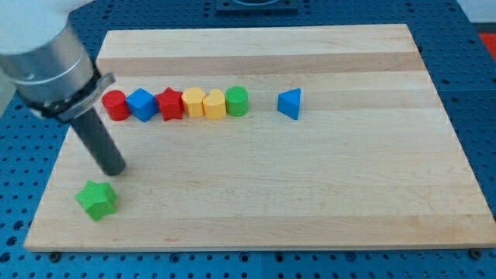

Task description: Move the green circle to green star

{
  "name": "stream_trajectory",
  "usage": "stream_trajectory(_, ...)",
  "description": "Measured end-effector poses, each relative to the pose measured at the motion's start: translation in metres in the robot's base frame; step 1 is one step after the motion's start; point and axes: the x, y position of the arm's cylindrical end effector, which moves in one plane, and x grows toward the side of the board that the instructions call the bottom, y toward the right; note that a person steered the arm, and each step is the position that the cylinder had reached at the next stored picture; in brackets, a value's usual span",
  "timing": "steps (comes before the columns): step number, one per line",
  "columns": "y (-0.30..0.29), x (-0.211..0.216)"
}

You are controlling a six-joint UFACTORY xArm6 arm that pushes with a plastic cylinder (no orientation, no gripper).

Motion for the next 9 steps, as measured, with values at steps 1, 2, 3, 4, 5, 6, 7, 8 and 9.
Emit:
stream_trajectory(1, 0.026, -0.014)
stream_trajectory(2, 0.065, -0.015)
stream_trajectory(3, 0.107, -0.031)
stream_trajectory(4, 0.154, -0.053)
stream_trajectory(5, 0.2, -0.075)
stream_trajectory(6, 0.22, -0.095)
stream_trajectory(7, 0.22, -0.121)
stream_trajectory(8, 0.22, -0.146)
stream_trajectory(9, 0.202, -0.148)
